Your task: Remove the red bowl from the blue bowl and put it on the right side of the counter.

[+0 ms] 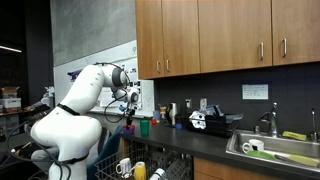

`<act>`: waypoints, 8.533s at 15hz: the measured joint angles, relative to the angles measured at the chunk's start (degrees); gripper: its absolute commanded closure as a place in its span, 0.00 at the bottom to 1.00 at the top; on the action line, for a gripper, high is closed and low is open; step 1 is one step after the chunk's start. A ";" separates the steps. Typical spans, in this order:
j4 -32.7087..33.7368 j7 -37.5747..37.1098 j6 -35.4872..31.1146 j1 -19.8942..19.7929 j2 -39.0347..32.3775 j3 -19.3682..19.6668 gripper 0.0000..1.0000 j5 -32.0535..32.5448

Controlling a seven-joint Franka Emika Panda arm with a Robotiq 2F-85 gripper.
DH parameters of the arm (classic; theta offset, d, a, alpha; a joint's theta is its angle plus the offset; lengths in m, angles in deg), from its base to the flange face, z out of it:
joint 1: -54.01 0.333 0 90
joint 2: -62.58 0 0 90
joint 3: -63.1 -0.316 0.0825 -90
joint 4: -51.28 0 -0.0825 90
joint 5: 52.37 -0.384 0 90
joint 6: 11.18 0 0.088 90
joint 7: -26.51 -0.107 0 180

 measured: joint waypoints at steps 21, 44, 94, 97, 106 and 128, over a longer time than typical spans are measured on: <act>5.49 -3.78 0.00 -0.07 -1.13 0.49 0.99 -0.01; 9.24 -3.80 -7.55 -4.61 -0.21 0.66 0.99 -5.27; -31.88 -12.68 -29.92 -12.75 27.28 0.94 0.99 -16.49; -32.05 -12.73 -29.92 -13.24 27.12 1.34 0.99 -16.50; -34.98 -14.60 -30.23 -15.21 27.32 3.66 0.99 -16.52; -37.34 -13.35 -31.73 -14.92 22.64 2.61 0.12 -19.75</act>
